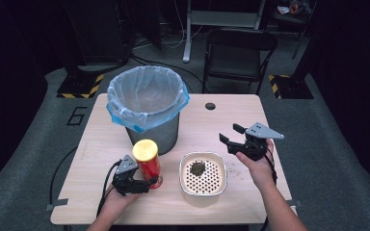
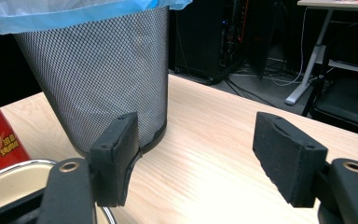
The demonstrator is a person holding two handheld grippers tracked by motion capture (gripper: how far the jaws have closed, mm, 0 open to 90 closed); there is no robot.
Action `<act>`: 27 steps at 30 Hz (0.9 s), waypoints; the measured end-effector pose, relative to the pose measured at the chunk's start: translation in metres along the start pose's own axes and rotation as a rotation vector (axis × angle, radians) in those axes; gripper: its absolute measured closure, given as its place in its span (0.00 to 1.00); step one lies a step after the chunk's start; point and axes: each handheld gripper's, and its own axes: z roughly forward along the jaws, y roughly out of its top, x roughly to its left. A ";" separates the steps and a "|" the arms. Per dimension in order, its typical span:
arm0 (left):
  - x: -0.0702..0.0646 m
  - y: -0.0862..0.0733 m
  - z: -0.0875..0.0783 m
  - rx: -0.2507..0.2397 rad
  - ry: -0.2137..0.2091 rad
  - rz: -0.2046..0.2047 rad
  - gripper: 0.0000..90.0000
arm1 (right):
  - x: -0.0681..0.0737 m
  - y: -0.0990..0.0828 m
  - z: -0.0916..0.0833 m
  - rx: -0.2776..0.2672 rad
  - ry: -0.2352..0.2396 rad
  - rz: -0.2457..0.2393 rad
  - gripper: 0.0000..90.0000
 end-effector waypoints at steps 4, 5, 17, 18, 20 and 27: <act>0.001 -0.003 0.002 0.008 -0.001 0.009 0.20 | 0.000 -0.003 0.000 0.005 -0.004 0.003 0.35; 0.000 -0.004 0.002 0.007 0.002 0.009 0.20 | -0.001 -0.004 0.000 0.006 -0.002 0.000 0.35; -0.004 -0.006 0.007 0.023 0.024 0.048 0.25 | 0.000 -0.013 0.004 0.020 -0.013 -0.008 0.35; -0.004 -0.006 0.007 0.024 0.025 0.051 0.25 | 0.000 -0.013 0.004 0.022 -0.012 -0.008 0.35; -0.003 -0.006 0.007 0.019 0.028 0.048 0.25 | 0.001 -0.014 0.004 0.025 -0.012 -0.009 0.35; -0.002 -0.004 0.004 0.025 0.035 0.031 0.25 | 0.003 -0.015 0.005 0.023 -0.015 -0.005 0.35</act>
